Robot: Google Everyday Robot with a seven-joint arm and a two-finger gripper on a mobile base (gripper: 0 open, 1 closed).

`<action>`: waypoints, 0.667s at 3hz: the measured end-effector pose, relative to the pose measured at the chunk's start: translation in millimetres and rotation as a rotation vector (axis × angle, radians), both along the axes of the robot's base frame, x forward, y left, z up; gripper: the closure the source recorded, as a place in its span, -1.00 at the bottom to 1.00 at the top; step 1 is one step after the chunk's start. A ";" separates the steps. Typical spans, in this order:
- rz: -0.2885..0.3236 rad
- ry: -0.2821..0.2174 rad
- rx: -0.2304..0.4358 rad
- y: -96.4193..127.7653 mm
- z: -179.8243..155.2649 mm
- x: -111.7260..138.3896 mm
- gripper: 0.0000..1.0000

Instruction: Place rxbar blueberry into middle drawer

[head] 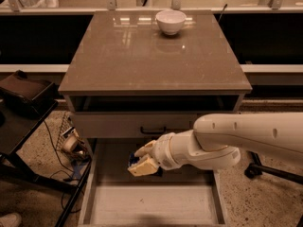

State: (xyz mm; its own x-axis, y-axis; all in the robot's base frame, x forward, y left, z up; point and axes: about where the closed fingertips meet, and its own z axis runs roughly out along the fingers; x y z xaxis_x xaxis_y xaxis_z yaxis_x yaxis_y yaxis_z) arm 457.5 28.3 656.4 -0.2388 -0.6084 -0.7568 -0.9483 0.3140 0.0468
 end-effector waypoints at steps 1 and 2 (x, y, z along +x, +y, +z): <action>-0.031 0.035 0.138 13.6 -19.9 14.4 1.00; -0.160 0.067 0.299 19.7 -65.6 34.9 1.00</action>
Offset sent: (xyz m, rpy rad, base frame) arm 0.0255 -0.0019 -0.1963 0.3817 -0.1924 -0.0953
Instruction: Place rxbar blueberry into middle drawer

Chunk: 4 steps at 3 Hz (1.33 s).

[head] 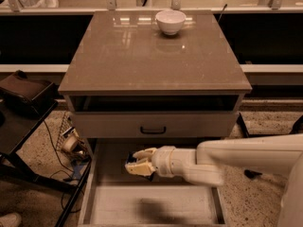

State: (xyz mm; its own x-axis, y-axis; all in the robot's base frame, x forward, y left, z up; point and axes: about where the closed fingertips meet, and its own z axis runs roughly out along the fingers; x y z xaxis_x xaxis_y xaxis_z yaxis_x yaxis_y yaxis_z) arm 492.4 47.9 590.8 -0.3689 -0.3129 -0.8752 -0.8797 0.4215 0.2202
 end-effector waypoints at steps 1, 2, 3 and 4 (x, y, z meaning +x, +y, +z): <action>-0.090 0.001 0.064 -16.5 -52.5 0.1 1.00; -0.092 -0.016 0.061 -27.1 -76.9 -10.7 1.00; -0.088 -0.016 0.063 -24.5 -76.1 -10.6 0.63; -0.085 -0.016 0.064 -22.9 -75.8 -10.8 0.20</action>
Offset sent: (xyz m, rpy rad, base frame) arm 0.0006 -0.0127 -0.0439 0.0589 0.0084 -0.0803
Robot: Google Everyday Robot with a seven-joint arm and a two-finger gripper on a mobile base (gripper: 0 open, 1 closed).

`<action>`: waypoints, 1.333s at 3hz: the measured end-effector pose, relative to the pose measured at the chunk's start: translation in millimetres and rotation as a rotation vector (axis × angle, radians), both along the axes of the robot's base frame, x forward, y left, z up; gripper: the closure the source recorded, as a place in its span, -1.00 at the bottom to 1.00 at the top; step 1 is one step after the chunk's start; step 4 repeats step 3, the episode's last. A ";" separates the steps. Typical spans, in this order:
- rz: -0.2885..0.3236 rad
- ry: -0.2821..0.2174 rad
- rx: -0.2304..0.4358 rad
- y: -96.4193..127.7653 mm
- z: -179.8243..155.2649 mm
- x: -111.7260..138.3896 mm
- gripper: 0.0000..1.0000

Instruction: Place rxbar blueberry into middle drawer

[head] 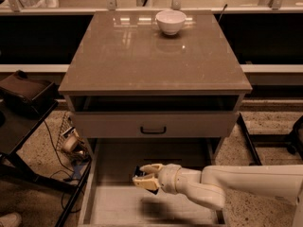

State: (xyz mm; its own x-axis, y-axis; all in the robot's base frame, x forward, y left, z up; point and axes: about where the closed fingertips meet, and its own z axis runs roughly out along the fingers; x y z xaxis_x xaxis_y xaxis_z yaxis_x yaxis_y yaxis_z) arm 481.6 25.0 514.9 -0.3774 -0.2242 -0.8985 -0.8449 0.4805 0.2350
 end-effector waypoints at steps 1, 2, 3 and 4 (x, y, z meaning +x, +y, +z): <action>0.004 0.000 0.001 2.2 0.3 -0.2 -0.42; 0.006 0.000 0.003 3.7 0.6 -0.3 -0.89; 0.008 -0.001 0.003 4.6 0.7 -0.4 -1.00; 0.008 -0.001 0.003 4.6 0.7 -0.4 -1.00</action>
Offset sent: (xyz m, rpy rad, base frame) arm -0.0001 0.0016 0.0002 0.0011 -0.0002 0.0029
